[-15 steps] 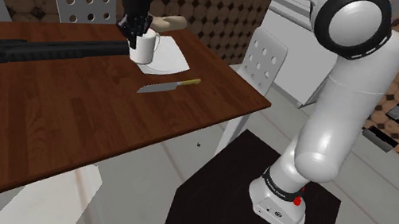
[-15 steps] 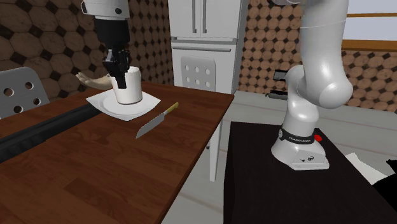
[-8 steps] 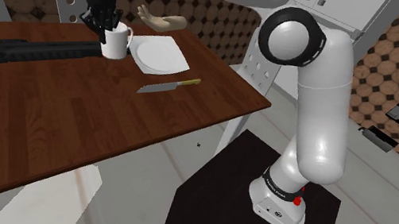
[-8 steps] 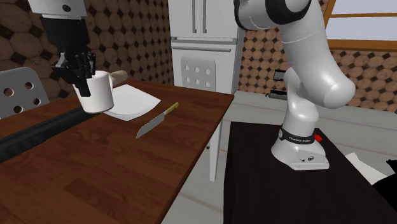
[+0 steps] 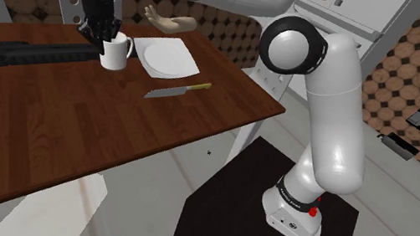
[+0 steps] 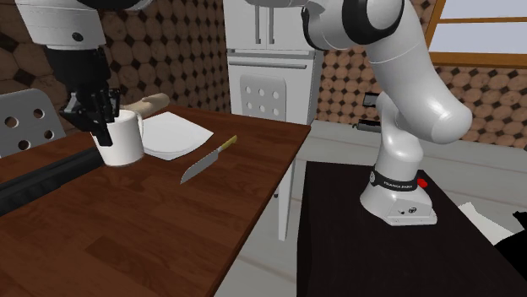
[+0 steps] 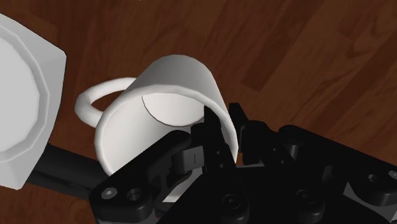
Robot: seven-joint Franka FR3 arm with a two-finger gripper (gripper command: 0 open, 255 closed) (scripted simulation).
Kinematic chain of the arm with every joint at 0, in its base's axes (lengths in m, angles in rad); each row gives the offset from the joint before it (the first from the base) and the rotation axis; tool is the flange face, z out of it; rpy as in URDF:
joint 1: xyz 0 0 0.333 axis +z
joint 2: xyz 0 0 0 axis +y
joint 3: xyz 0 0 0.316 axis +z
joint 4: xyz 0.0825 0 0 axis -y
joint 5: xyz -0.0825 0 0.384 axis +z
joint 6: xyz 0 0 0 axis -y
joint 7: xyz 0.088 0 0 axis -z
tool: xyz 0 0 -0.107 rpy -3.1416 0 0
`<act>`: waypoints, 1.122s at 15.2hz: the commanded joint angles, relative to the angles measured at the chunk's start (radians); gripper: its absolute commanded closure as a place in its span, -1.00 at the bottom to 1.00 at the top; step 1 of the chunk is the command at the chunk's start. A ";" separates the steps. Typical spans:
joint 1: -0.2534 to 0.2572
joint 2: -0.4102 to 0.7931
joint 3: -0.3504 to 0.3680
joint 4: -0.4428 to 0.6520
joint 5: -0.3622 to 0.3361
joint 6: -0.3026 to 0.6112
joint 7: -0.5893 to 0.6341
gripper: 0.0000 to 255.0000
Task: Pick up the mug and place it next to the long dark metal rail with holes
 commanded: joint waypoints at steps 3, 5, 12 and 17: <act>-0.008 -0.011 0.000 -0.071 0.000 0.060 0.005 1.00; -0.011 -0.014 0.000 -0.103 0.000 0.089 0.009 1.00; -0.018 -0.013 -0.002 -0.196 -0.004 0.182 0.019 1.00; -0.021 -0.004 -0.004 -0.249 -0.008 0.243 0.026 1.00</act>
